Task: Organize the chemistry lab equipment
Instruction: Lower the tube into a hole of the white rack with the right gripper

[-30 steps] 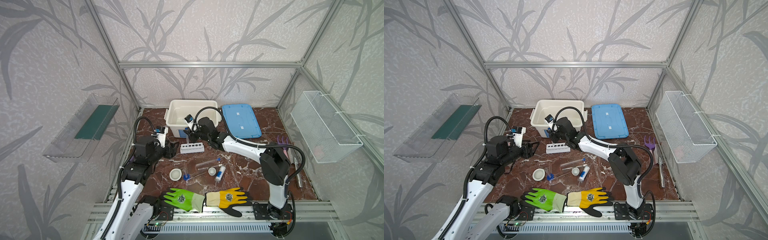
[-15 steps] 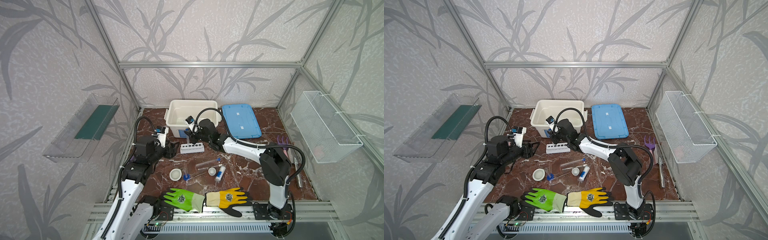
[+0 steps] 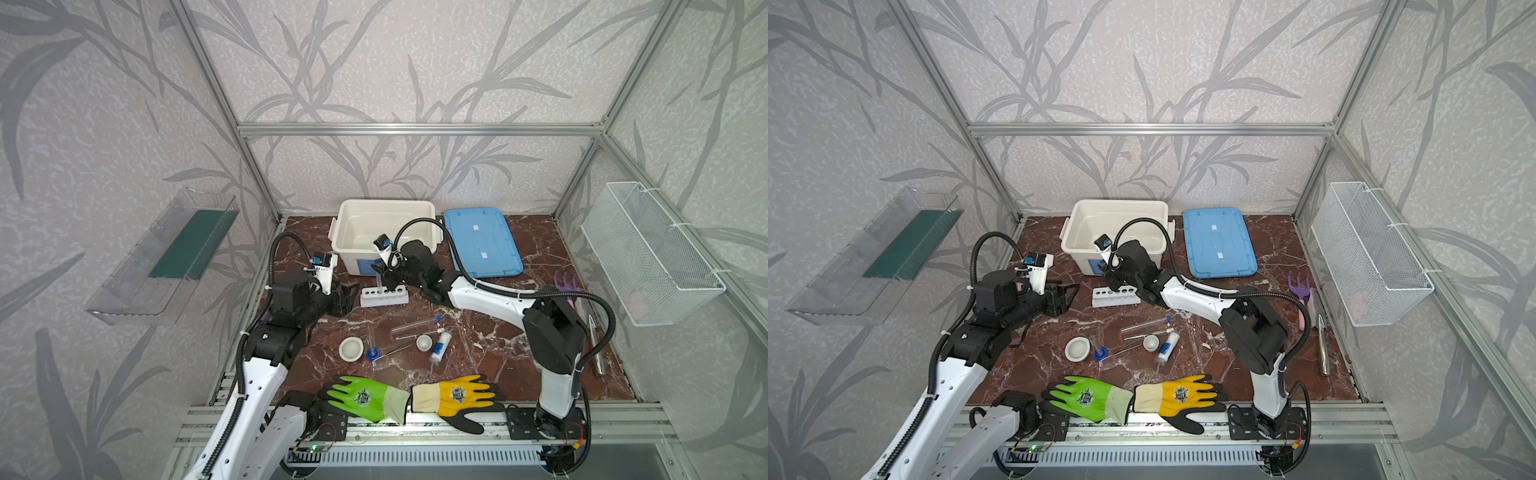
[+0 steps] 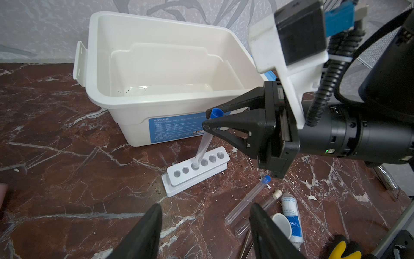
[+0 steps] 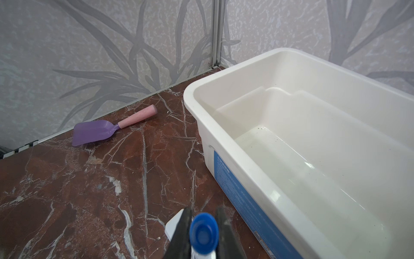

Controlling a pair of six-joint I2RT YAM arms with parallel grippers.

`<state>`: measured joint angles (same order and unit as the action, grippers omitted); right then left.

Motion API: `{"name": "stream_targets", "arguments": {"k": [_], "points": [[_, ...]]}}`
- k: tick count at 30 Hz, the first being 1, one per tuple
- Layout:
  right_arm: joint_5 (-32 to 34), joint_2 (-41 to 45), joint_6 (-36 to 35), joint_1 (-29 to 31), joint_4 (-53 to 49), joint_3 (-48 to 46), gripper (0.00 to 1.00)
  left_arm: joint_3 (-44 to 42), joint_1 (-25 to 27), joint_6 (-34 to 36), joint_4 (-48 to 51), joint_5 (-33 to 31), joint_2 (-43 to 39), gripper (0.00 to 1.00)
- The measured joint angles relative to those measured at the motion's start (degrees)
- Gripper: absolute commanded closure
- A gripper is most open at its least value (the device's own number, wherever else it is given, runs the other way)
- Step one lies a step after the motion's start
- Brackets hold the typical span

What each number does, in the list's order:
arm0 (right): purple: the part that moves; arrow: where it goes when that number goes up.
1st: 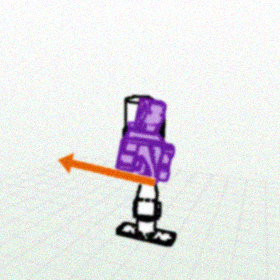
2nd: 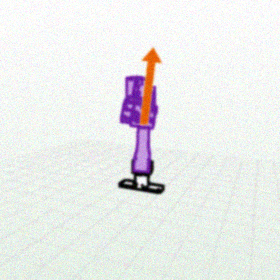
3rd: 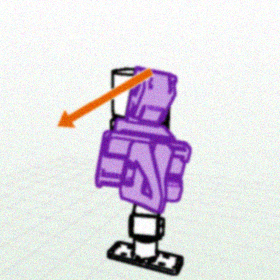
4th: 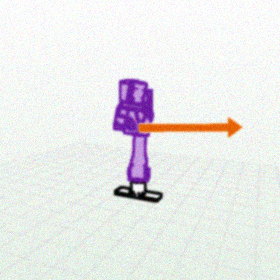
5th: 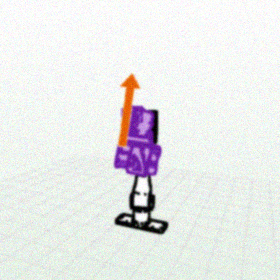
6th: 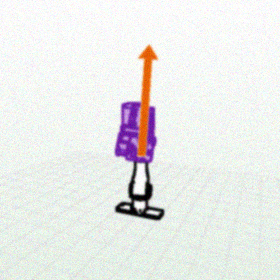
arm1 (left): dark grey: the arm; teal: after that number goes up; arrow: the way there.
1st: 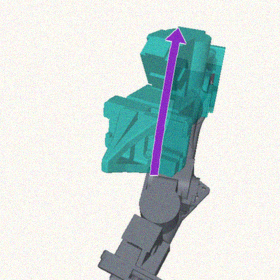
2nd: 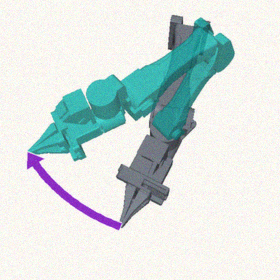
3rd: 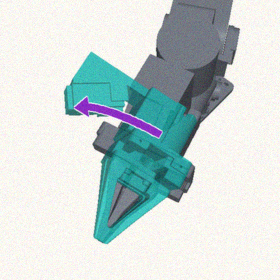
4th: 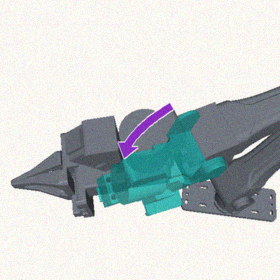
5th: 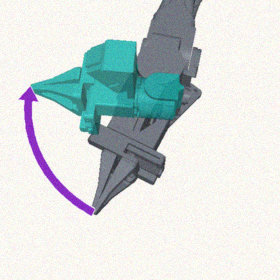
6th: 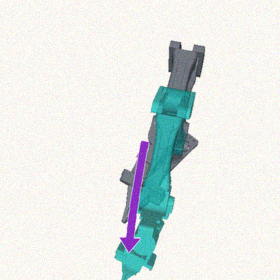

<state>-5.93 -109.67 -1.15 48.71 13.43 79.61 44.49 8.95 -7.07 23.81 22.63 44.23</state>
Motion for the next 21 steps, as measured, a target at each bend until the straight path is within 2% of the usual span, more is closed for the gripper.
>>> {"name": "stream_targets", "arguments": {"k": [11,21], "points": [[0.02,-0.02,-0.44,0.0,1.29,-1.51,0.86,0.0,-0.02,0.0,-0.04,0.07,0.0,0.37],[-0.02,-1.36,-0.61,0.0,9.51,-6.82,0.86,-0.02,-0.02,0.02,-0.15,0.48,0.33,0.37]]}}
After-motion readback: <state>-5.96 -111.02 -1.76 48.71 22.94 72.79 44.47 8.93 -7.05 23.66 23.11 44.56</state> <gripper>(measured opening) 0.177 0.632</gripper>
